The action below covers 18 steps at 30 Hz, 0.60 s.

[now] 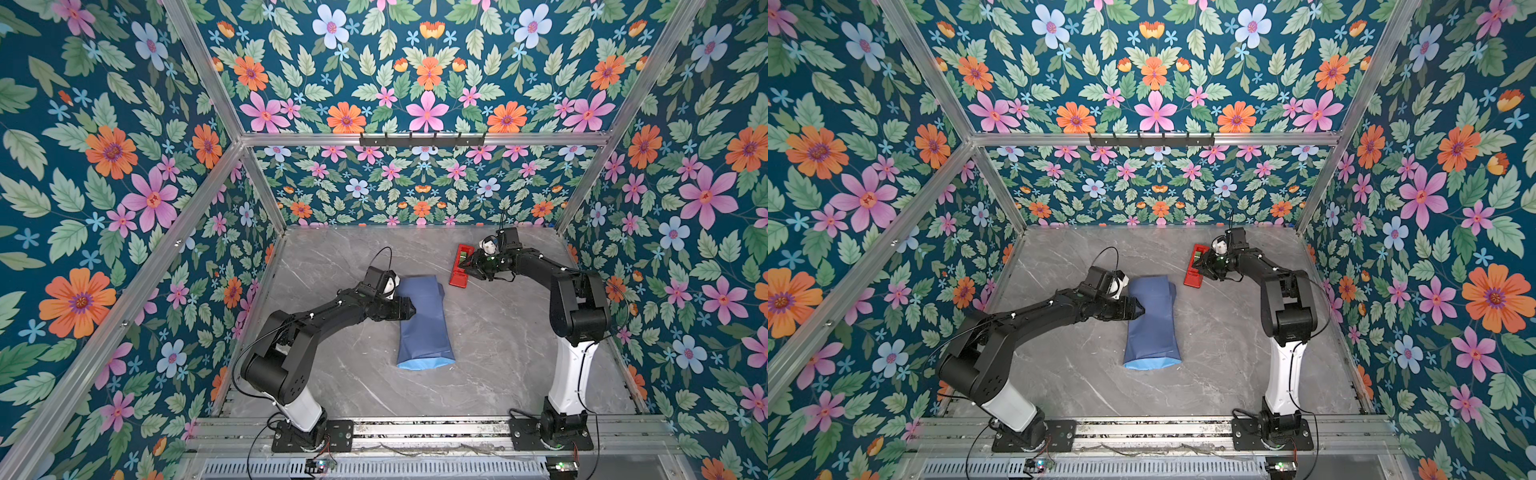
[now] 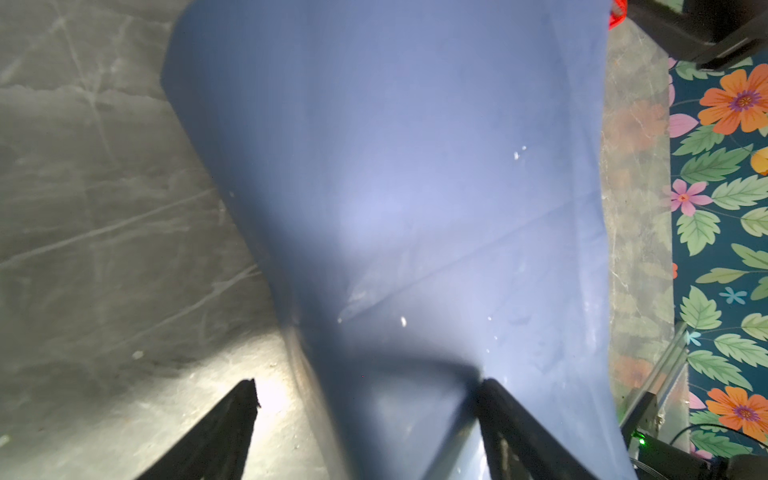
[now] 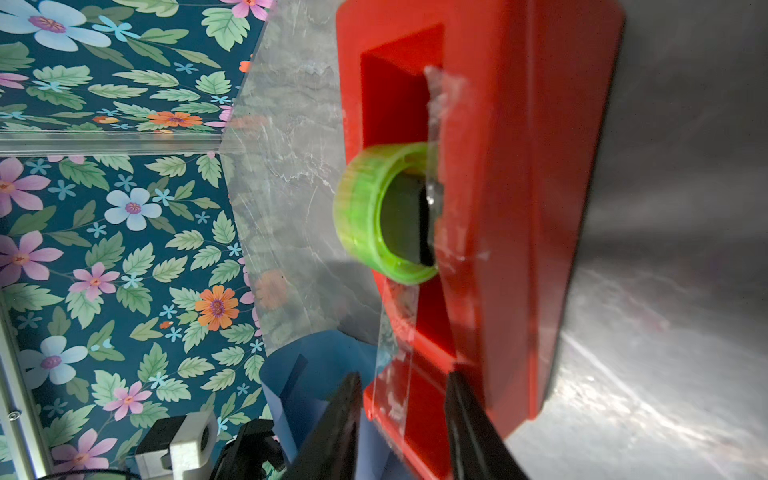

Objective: Wrap the gift box in paper

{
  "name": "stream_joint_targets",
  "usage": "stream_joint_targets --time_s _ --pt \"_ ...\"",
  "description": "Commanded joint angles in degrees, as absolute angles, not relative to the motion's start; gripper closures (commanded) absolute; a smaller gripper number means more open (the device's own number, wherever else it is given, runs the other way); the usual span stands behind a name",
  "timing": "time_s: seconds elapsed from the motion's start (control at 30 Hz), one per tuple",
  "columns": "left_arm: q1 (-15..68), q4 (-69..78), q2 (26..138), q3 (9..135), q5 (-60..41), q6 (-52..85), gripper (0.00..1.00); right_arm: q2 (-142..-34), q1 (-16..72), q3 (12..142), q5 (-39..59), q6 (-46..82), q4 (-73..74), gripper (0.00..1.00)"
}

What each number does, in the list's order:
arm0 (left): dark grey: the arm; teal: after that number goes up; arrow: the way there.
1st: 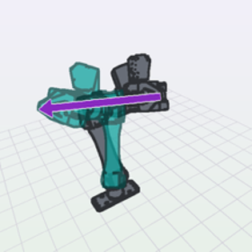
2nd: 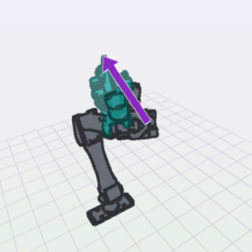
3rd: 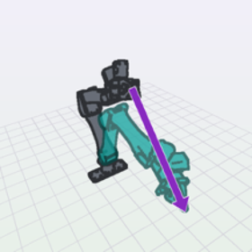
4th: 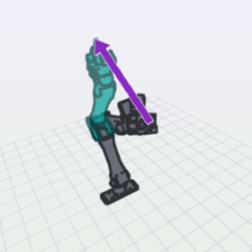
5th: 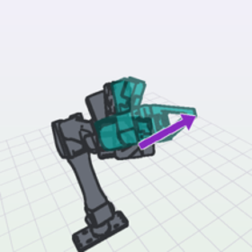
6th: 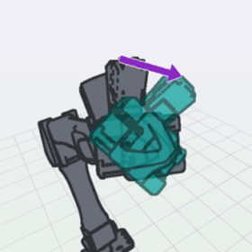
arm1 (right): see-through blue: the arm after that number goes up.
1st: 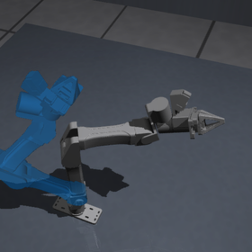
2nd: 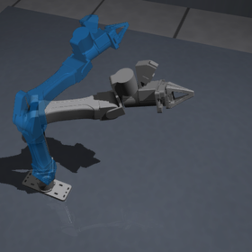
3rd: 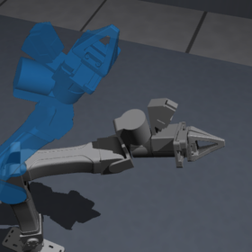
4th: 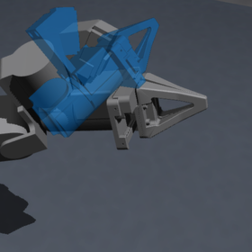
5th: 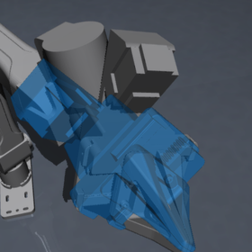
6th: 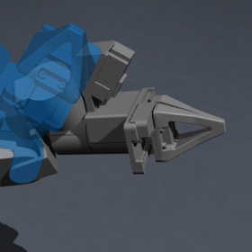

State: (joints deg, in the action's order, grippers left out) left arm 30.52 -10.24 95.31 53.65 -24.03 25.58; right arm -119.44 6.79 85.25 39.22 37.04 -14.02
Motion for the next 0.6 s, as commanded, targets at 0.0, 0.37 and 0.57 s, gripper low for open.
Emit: stream_joint_targets --time_s 0.0,0.37,0.57 --pt "30.72 -18.08 96.57 52.78 -17.49 24.10 0.16 -120.20 6.82 85.62 40.08 37.47 -13.51 0.64" --pt "30.71 -17.93 96.77 52.73 -17.33 24.11 0.15 -121.11 6.82 85.04 40.86 38.96 -11.90 0.71" --pt "30.69 -17.93 96.77 52.67 -17.33 24.00 0.15 -121.26 6.78 84.33 41.98 40.40 -10.17 0.79"
